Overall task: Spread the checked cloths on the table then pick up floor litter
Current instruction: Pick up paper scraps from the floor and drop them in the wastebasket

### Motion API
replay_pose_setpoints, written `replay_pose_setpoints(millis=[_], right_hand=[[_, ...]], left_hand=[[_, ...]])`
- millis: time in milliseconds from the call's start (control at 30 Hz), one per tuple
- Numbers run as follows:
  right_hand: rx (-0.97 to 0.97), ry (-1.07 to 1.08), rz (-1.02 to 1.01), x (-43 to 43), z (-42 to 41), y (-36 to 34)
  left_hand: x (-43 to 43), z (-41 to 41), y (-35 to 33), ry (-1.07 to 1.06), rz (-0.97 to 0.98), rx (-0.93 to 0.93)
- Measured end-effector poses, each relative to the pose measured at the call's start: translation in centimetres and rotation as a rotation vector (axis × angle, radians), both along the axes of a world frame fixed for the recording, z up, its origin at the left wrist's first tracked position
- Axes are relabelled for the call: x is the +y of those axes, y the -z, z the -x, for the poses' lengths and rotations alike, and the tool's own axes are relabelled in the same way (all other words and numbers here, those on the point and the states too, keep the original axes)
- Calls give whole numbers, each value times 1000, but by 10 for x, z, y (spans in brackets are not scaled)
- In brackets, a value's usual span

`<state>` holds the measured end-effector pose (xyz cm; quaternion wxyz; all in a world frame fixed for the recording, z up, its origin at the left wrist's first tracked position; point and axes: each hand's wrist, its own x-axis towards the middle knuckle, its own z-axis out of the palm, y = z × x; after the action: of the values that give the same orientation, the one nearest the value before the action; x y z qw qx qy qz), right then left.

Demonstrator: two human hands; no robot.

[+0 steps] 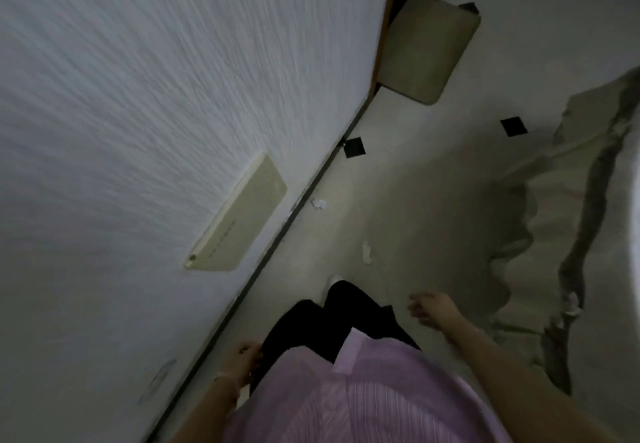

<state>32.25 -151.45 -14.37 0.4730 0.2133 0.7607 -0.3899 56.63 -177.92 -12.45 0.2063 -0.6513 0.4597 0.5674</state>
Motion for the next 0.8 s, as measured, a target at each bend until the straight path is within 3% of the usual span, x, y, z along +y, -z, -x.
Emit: replay_pose_setpoints(millis=[100,200,400,567,800], right_hand=[[61,-26,90,-76,48,-10],[94,81,159,-115,75,-6],[59,319,127,-140,88,66],[33,287,15,-135,74,225],[131,120,-141,-133,74,467]], left_hand=[[-41,13,2,36,-13,-78],[-90,43,26,174,-45,-182],[-159,164,108,536,-14,-139],[-173,281,259,692,63,69],[-176,353,512,999,294,152]])
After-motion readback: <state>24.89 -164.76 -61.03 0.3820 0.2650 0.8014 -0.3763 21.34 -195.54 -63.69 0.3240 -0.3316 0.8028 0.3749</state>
